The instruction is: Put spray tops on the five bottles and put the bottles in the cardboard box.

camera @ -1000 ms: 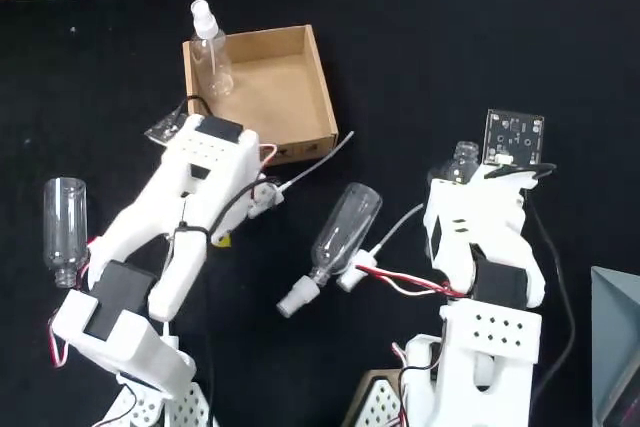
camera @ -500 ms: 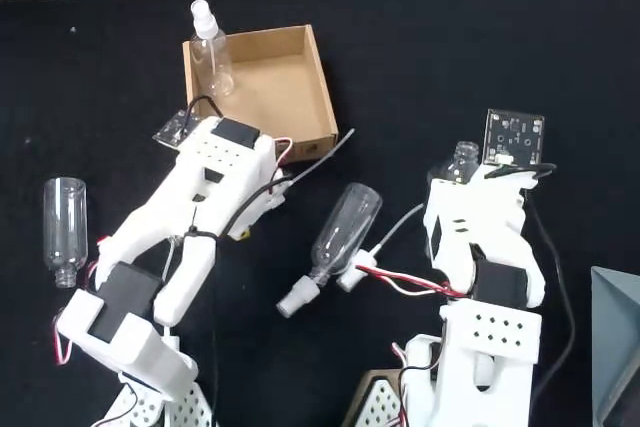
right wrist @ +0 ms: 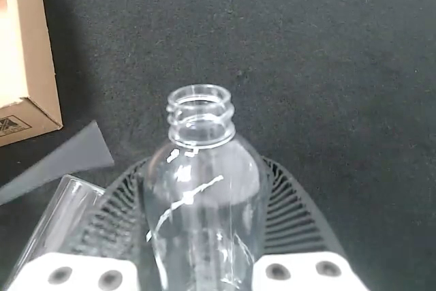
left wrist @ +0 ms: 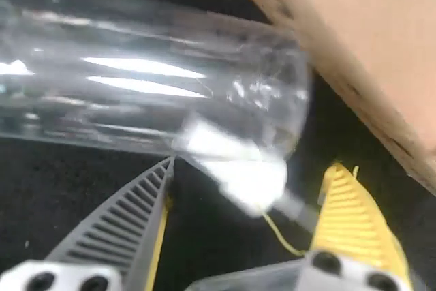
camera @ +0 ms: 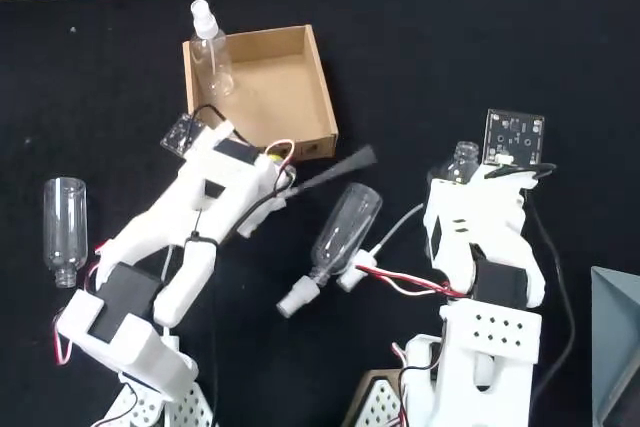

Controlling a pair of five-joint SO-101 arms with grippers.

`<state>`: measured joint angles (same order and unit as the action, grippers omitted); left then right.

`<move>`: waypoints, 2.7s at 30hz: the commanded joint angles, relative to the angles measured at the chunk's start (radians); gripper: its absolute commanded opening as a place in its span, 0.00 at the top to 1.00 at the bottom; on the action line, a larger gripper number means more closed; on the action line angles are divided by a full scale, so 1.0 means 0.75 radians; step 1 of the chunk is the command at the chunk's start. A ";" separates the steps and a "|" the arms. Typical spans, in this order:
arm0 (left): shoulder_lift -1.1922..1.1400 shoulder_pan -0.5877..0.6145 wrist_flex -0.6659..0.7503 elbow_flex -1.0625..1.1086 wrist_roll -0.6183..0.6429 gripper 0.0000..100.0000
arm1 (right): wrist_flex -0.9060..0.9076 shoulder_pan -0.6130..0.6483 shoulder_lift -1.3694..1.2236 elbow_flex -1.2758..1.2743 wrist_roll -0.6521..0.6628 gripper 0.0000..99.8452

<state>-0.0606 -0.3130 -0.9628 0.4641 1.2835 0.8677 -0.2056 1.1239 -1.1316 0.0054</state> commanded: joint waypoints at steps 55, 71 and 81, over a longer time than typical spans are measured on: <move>0.031 -0.017 -0.180 -0.169 -0.039 0.97 | -0.043 -0.096 0.026 0.009 0.000 0.95; 0.031 -0.036 -0.370 -0.437 -0.047 0.97 | -0.043 -0.100 0.026 0.009 0.000 0.95; 0.329 0.013 -0.454 -0.433 -0.276 0.97 | -0.043 -0.100 0.026 0.009 0.000 0.95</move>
<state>0.0130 -0.3360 -1.2958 0.1956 1.1193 0.8677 -0.2532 1.1239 -1.1316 0.0054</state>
